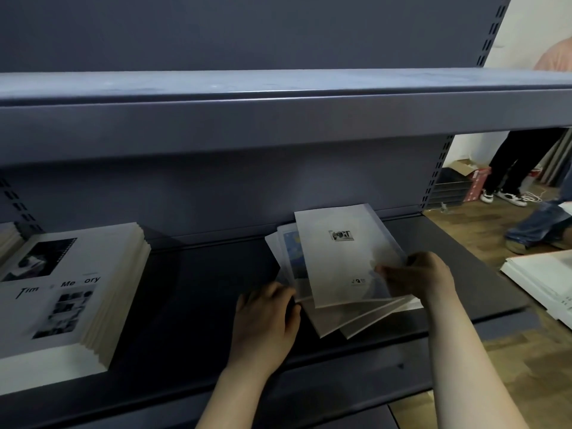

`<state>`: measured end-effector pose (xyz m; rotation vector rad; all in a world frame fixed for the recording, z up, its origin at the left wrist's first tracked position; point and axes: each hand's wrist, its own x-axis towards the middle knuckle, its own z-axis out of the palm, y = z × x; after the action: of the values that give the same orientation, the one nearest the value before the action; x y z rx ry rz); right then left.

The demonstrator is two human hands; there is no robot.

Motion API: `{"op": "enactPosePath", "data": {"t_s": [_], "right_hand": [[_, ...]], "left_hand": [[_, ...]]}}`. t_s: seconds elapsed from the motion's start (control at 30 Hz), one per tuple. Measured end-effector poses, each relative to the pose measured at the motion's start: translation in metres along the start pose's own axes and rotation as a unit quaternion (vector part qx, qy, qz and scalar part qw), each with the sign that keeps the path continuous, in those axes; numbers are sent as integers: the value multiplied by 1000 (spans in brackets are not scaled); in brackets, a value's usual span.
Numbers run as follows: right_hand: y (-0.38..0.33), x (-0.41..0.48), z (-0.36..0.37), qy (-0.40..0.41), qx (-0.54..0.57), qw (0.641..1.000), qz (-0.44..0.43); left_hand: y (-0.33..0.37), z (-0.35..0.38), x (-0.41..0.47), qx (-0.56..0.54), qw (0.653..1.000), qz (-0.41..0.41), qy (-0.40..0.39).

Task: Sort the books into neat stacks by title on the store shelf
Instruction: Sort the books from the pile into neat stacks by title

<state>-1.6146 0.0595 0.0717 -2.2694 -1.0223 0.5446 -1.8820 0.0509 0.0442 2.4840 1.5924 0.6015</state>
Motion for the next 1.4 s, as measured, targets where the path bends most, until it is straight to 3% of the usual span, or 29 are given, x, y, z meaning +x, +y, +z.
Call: {"op": "enactPosePath", "data": {"t_s": [0.13,0.33,0.47,0.57,0.7,0.8,0.87,0.9,1.0,1.03,1.1,1.2,1.27,1.33,1.4], "right_hand": [[-10,-11,-7,-27,114,993,-14],[-24,-34,-27,-167,247,954,-19],[-36,-43,-34,-161,320,933,-35],[-49,-57,-35,-186,396,896,-75],[-60,-73,-25,-311,459,818,-153],[-66,-78,-17,-343,459,798,-188],[-69,-79,-11,-366,443,795,-196],[-71,-79,-7,-368,420,807,-192],[-73,-78,18,-310,263,900,-156],[-72,-78,30,-283,212,924,-147],[-71,-81,52,-256,183,938,-145],[-77,-91,75,-314,260,903,-135],[-86,-100,88,-372,334,858,-119],[-95,-110,102,-394,416,815,-88],[-104,-121,115,-377,464,798,-72]], "left_hand": [[0,-1,-1,-1,1000,-4,7],[5,-3,-1,-28,999,-25,18],[18,-7,-1,-21,1000,-5,0],[29,-10,4,-5,1000,24,-9],[38,-15,5,-31,998,24,39],[34,-19,0,-52,996,9,78],[27,-21,-4,-127,986,-12,109],[24,-21,-6,-169,977,-25,125],[16,-22,-12,-308,928,-95,188],[15,-26,-14,-376,892,-130,215],[13,-34,-17,-499,806,-183,260],[10,-45,-24,-614,708,-209,279],[6,-52,-30,-646,675,-206,290],[1,-56,-35,-645,676,-200,294],[-9,-60,-41,-623,699,-189,296]]}}
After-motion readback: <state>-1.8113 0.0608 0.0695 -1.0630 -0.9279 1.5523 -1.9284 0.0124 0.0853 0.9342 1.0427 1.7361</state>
